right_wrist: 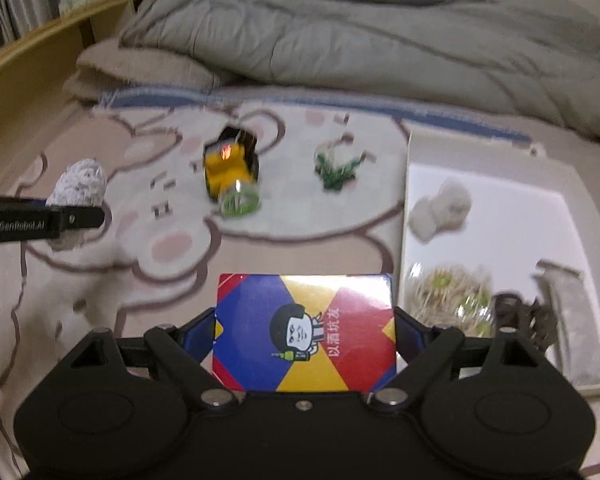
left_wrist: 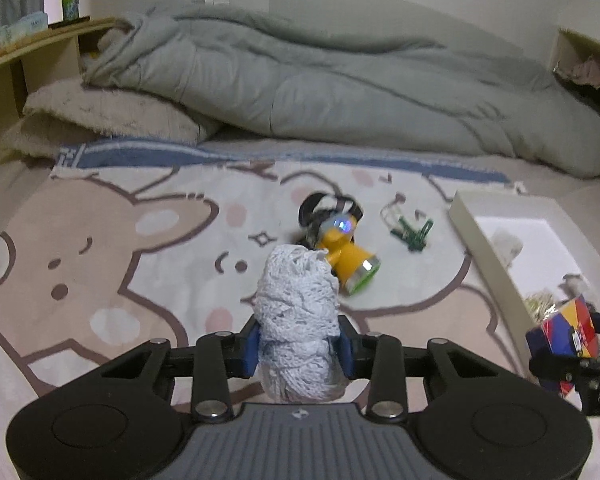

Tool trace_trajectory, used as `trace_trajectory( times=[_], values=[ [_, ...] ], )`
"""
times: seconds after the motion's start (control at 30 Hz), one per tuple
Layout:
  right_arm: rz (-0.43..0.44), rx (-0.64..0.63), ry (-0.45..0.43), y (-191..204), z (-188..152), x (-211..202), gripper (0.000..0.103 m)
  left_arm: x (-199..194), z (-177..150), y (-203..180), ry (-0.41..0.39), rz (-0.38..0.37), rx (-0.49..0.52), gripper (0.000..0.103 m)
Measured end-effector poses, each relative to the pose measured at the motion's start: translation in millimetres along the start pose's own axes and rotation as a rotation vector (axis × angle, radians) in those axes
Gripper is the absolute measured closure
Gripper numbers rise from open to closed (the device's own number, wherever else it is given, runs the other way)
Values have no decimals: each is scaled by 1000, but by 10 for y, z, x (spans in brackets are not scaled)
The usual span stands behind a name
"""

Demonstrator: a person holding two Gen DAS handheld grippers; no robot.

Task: Organize objects
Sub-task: 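Carry the card box and yarn ball toward the white box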

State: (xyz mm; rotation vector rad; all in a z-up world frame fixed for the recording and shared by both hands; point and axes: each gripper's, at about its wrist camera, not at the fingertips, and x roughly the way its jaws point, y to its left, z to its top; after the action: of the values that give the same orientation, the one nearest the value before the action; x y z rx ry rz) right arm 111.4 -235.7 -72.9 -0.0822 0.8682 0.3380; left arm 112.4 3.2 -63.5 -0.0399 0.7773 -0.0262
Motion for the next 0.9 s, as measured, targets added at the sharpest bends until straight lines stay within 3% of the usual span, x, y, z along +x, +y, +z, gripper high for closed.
trace_trajectory(
  times=[0.4, 0.9],
  values=[
    [-22, 50, -207, -117, 281, -269, 14, -203, 128, -147, -104, 2, 31, 64],
    [-48, 66, -267, -229, 371, -316, 14, -203, 230, -381, -147, -15, 41, 64]
  ],
)
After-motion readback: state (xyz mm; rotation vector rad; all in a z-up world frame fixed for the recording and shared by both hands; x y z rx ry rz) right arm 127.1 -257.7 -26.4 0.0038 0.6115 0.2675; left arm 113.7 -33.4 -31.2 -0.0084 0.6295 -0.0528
